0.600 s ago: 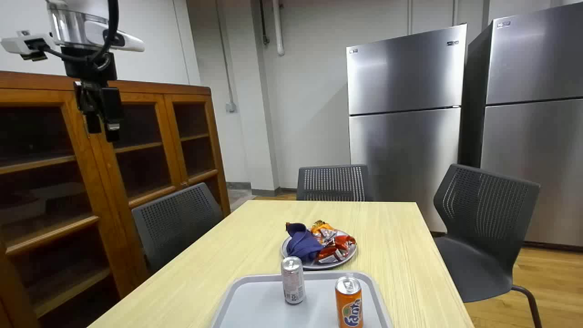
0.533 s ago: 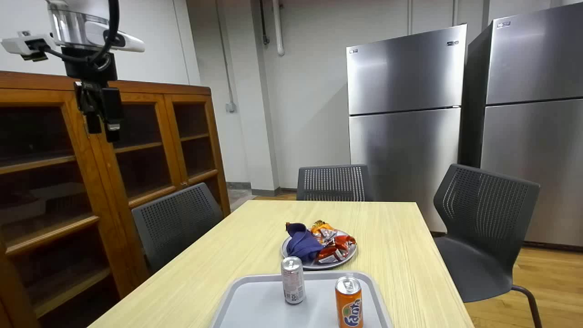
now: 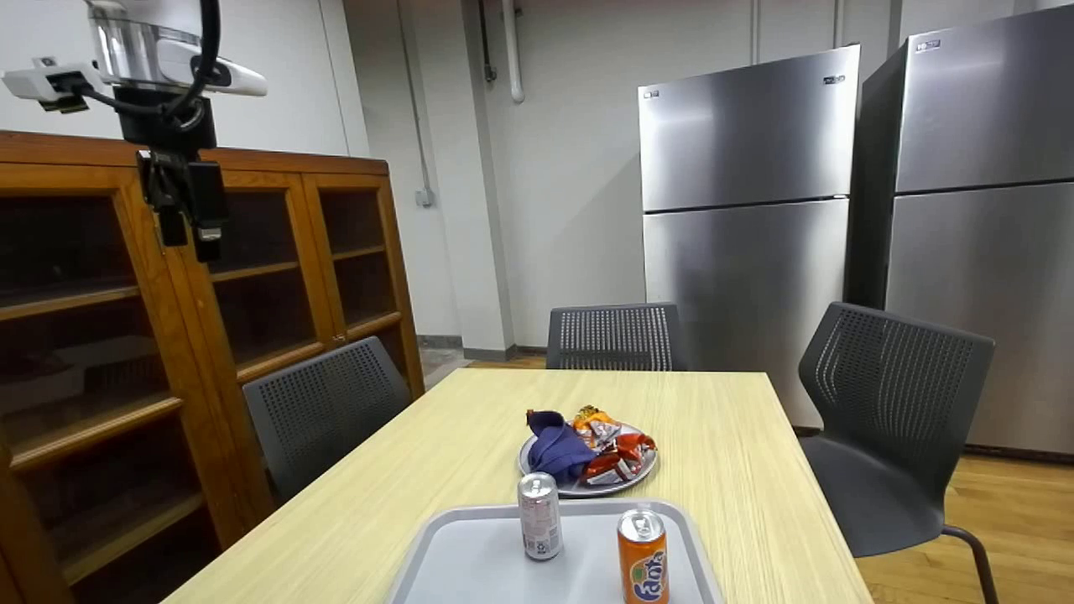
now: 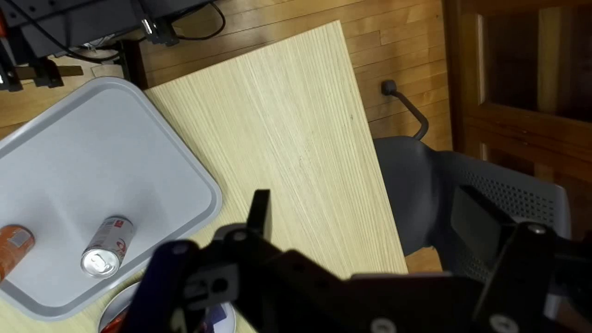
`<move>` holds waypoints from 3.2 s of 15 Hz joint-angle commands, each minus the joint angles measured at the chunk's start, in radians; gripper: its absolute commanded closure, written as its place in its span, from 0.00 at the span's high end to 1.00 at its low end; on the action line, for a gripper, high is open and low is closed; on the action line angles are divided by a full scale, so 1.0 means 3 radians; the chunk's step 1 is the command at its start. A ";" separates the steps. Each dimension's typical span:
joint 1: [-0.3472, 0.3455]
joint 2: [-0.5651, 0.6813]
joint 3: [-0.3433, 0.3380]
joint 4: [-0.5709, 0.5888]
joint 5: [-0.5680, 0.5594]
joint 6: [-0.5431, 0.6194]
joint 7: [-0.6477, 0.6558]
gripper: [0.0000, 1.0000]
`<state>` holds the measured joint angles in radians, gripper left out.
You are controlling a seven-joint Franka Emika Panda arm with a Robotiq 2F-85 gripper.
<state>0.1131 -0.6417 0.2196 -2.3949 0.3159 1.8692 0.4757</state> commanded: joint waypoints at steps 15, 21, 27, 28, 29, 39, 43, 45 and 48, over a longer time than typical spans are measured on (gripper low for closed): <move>-0.0282 0.0486 -0.0284 -0.0082 -0.0342 0.0580 -0.0357 1.00; -0.0476 0.0952 -0.0590 0.0014 -0.0554 0.1045 -0.0631 1.00; -0.0550 0.1464 -0.0811 0.0263 -0.0709 0.1285 -0.0989 1.00; -0.0552 0.1547 -0.0841 0.0322 -0.0751 0.1272 -0.1081 1.00; -0.0545 0.1638 -0.0875 0.0395 -0.0780 0.1230 -0.1212 1.00; -0.0540 0.2000 -0.0970 0.0619 -0.0812 0.1279 -0.1507 1.00; -0.0540 0.2002 -0.0970 0.0628 -0.0812 0.1277 -0.1511 1.00; -0.0540 0.2002 -0.0970 0.0629 -0.0812 0.1277 -0.1512 1.00; -0.0540 0.2002 -0.0970 0.0629 -0.0812 0.1277 -0.1513 1.00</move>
<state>-0.0426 -0.0412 -0.0775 -2.2084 0.0722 2.2555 0.0222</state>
